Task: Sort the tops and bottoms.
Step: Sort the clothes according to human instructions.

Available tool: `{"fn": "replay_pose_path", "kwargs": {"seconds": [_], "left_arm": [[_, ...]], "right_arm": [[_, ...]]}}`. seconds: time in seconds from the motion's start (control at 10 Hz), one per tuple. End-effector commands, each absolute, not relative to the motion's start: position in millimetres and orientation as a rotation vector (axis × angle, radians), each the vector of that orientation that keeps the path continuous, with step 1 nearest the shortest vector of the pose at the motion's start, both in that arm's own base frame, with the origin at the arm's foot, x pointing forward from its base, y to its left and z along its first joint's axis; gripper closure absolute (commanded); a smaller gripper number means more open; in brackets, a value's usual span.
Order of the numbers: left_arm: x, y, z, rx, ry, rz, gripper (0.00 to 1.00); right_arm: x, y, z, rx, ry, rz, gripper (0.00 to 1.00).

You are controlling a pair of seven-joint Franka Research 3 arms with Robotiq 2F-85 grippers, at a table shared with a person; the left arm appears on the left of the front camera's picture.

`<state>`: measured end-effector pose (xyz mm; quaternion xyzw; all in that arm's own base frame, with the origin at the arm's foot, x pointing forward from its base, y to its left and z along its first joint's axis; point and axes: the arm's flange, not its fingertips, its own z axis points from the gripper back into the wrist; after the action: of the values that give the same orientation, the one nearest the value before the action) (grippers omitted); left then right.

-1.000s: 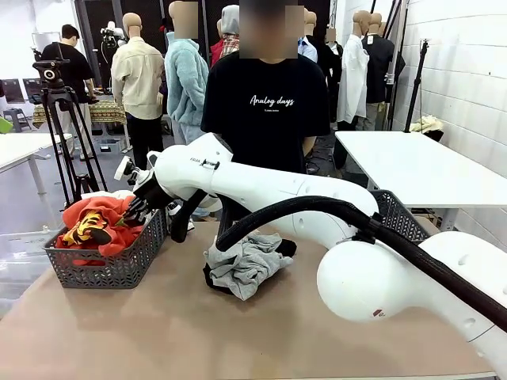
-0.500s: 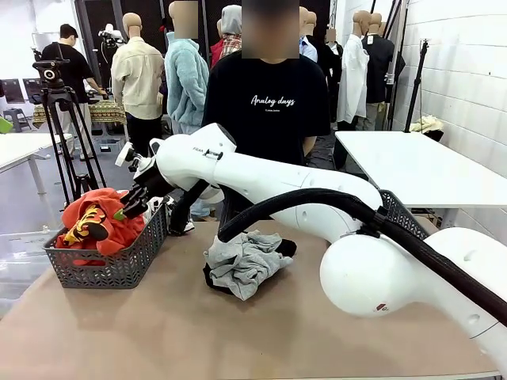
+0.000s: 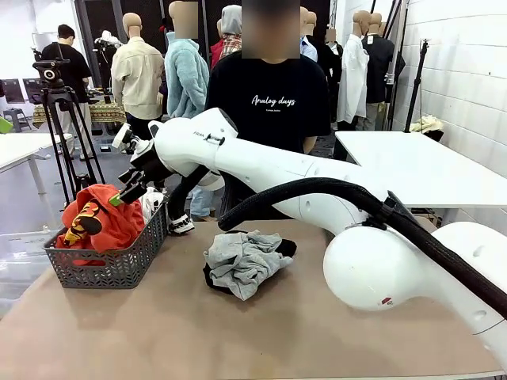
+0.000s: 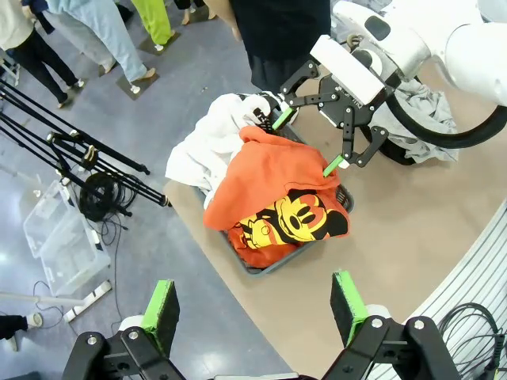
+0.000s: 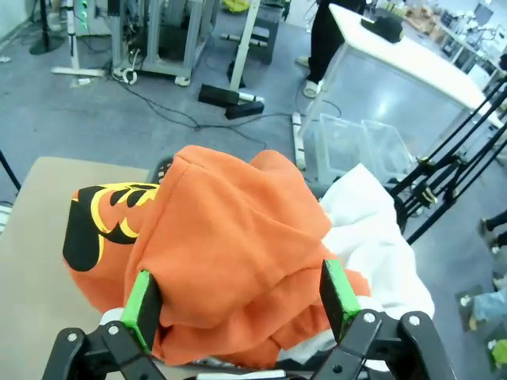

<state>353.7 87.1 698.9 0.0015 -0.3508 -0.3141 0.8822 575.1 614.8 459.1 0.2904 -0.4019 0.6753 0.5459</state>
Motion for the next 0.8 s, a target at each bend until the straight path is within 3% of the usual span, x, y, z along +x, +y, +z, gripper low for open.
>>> {"fn": "replay_pose_path", "kwargs": {"seconds": [0.0, 0.4, 0.7], "left_arm": [[353.6, 86.8, 699.0, 0.019, -0.723, -0.648, 0.0], [353.6, 86.8, 699.0, 0.019, -0.723, -0.648, 0.0], [353.6, 86.8, 699.0, 0.019, -0.723, -0.648, 0.0]], "right_arm": [[694.4, 728.3, 493.5, 0.724, -0.974, 1.58, 0.0], [705.3, 710.7, 494.2, 0.508, -0.896, 1.539, 0.0], [704.2, 702.7, 493.6, 0.556, -0.869, 1.507, 0.0]]}}
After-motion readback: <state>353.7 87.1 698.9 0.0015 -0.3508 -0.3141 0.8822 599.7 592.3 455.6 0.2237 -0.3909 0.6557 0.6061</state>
